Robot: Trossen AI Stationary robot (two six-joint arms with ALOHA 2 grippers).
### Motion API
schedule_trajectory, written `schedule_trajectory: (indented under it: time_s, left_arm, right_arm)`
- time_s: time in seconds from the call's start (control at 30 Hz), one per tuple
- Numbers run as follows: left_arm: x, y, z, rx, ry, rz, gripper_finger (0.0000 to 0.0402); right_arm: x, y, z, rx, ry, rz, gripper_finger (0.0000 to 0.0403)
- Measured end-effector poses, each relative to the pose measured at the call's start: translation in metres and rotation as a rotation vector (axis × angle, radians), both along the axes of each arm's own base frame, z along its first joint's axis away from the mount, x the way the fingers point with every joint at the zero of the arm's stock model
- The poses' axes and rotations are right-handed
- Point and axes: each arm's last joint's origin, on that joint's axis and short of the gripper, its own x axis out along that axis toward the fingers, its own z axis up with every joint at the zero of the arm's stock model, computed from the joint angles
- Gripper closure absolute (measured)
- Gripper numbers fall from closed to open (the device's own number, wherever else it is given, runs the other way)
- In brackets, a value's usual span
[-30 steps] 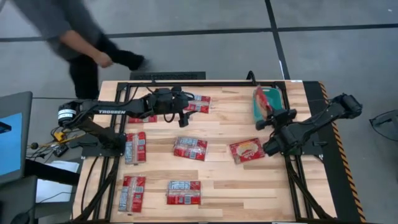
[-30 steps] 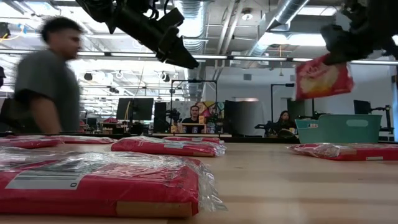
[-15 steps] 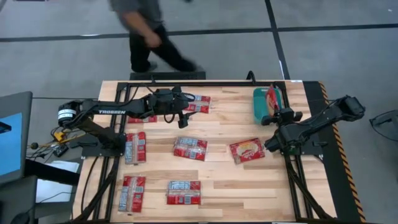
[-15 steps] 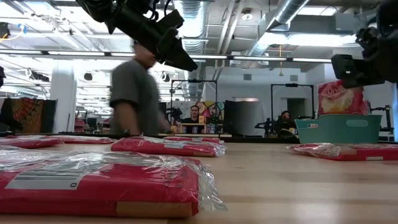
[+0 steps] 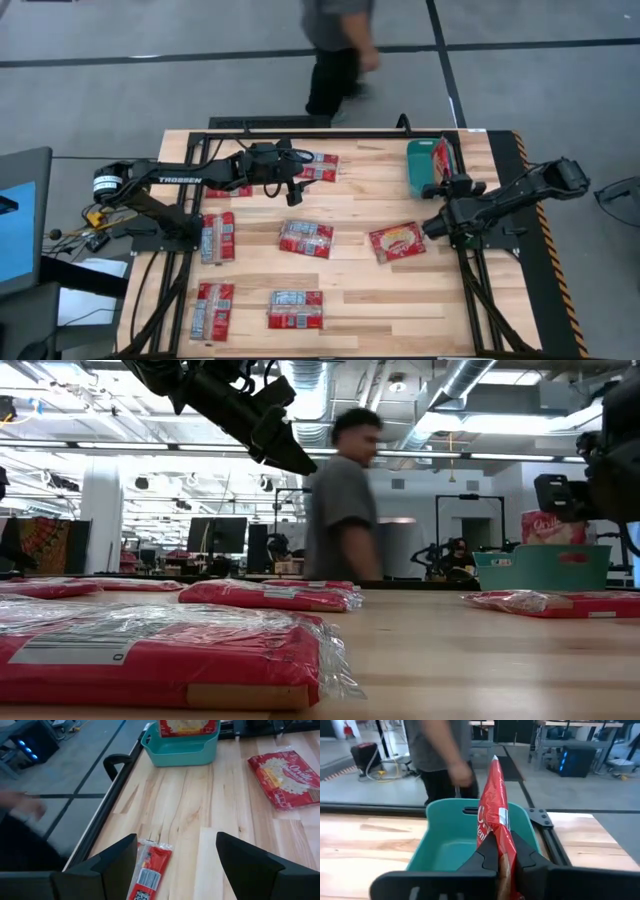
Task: Sort popcorn bags into baskets
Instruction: Put the popcorn bag into the green bin
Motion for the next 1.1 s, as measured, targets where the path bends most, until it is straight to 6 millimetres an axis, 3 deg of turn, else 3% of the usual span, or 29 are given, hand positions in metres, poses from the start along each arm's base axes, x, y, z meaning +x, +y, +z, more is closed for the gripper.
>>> schedule_trajectory:
  time_s: [0.7, 1.1]
  left_arm:
    - [-0.003, 0.007, -0.001, -0.006, 0.015, 0.035, 0.0139]
    - [-0.005, 0.009, -0.004, -0.021, 0.041, 0.045, 0.0139]
  right_arm:
    - [0.031, -0.01, -0.009, 0.008, 0.037, -0.021, 0.0384]
    - [0.019, -0.016, -0.008, 0.044, 0.107, -0.094, 0.0383]
